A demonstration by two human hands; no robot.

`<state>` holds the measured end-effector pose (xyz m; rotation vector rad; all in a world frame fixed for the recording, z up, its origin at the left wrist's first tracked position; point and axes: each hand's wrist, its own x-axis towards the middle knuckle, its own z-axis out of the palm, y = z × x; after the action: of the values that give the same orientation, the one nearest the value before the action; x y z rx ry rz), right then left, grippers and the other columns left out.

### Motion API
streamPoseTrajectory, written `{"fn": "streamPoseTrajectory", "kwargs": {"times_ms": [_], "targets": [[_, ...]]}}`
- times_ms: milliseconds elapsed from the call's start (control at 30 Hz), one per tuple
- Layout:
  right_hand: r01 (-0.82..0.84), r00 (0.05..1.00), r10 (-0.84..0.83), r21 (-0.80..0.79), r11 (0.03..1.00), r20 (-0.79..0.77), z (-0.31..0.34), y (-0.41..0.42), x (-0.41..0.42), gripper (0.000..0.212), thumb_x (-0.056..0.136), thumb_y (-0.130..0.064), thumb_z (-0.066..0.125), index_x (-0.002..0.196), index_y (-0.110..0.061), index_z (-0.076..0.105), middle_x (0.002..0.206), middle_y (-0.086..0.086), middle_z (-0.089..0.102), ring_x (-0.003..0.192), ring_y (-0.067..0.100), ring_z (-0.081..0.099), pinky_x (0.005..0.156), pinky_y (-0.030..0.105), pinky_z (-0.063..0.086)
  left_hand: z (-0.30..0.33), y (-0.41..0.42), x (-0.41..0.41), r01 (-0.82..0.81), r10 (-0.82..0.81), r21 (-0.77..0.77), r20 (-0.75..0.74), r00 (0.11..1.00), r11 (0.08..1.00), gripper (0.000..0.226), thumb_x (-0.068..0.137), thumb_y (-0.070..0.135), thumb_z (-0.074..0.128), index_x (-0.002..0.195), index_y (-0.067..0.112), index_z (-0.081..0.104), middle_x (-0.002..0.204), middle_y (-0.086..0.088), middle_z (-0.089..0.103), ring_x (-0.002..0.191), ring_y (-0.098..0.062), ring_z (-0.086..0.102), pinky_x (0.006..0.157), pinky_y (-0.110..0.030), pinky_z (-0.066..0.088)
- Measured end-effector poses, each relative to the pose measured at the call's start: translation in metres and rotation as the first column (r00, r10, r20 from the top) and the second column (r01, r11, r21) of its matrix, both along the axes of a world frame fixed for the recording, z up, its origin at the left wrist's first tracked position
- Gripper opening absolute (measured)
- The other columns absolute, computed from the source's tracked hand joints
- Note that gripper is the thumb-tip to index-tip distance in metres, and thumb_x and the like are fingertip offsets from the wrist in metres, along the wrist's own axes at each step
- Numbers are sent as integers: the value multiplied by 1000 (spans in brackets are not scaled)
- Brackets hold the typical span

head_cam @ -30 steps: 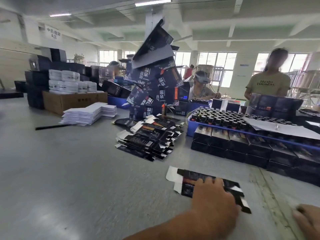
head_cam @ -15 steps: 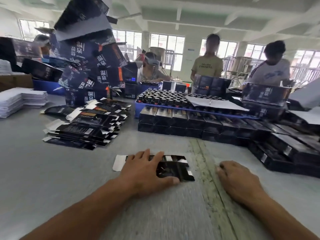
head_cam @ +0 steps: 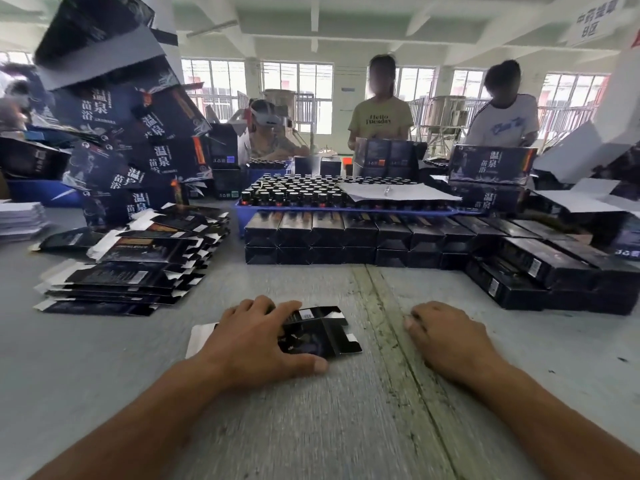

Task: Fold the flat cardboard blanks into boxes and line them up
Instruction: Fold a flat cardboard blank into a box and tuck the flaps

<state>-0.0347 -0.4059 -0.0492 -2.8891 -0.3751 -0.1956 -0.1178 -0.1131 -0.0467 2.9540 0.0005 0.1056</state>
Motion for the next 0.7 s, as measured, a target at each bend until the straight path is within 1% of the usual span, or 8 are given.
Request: {"fn": "streamPoseTrajectory", "kwargs": {"times_ms": [200, 300, 367, 467, 533, 567, 633, 700], "targets": [[-18, 1000, 18, 0, 1000, 8, 4, -1, -3, 38, 104, -48, 33, 128, -28, 56, 129, -6, 57, 120, 16, 51, 102, 42, 43, 6, -7, -9, -17, 20, -50, 65, 998, 999, 128, 43, 109, 36, 152, 47, 13, 139, 5, 41, 125, -17, 40, 108, -39, 39], [-39, 999, 37, 70, 997, 21, 8, 1, -7, 34, 103, -42, 41, 127, -25, 59, 128, -3, 61, 116, 17, 55, 100, 40, 46, 12, -12, -14, -33, 25, 40, 185, 982, 999, 126, 48, 110, 26, 154, 43, 13, 136, 6, 41, 120, -15, 43, 103, -35, 40], [-72, 997, 65, 195, 978, 39, 11, 4, -13, 37, 102, -39, 48, 133, -21, 58, 135, 0, 60, 121, 18, 55, 104, 39, 45, 16, -15, -17, -39, 4, 124, 273, 962, 992, 123, 52, 108, 19, 154, 39, 16, 135, 6, 42, 120, -15, 44, 103, -35, 39], [-165, 986, 133, 453, 876, 102, 18, 12, -23, 32, 100, -37, 57, 127, -20, 61, 129, -3, 63, 116, 10, 59, 101, 30, 47, 20, -23, -22, -9, -54, 168, 368, 928, 986, 117, 60, 105, 19, 153, 35, 26, 133, 7, 45, 118, -15, 48, 103, -36, 39], [-222, 975, 187, 590, 776, 120, 24, 16, -30, 14, 96, -33, 65, 108, -25, 64, 113, -12, 68, 97, -4, 65, 87, 16, 53, 21, -27, -26, 29, -93, 149, 443, 892, 988, 109, 66, 100, 28, 149, 29, 38, 133, 5, 49, 115, -17, 53, 100, -38, 42], [-236, 969, 222, 655, 718, 106, 26, 18, -33, 8, 94, -30, 68, 100, -26, 64, 104, -13, 70, 89, -5, 67, 76, 11, 54, 21, -29, -27, 48, -110, 140, 480, 870, 989, 105, 69, 97, 33, 146, 26, 42, 133, 4, 51, 115, -19, 56, 99, -39, 44], [-261, 950, 301, 751, 606, 86, 30, 20, -39, 8, 91, -25, 73, 91, -28, 66, 95, -10, 74, 85, 0, 69, 67, 10, 53, 21, -31, -29, 82, -145, 139, 544, 827, 987, 99, 73, 92, 39, 142, 21, 48, 134, 2, 54, 113, -20, 59, 97, -40, 47], [-289, 929, 356, 792, 538, 97, 33, 21, -44, 14, 89, -20, 75, 87, -32, 67, 95, -11, 75, 82, 8, 71, 66, 16, 55, 22, -34, -31, 103, -179, 160, 594, 784, 982, 95, 76, 88, 43, 139, 18, 51, 132, 1, 57, 110, -19, 60, 95, -37, 47]]}}
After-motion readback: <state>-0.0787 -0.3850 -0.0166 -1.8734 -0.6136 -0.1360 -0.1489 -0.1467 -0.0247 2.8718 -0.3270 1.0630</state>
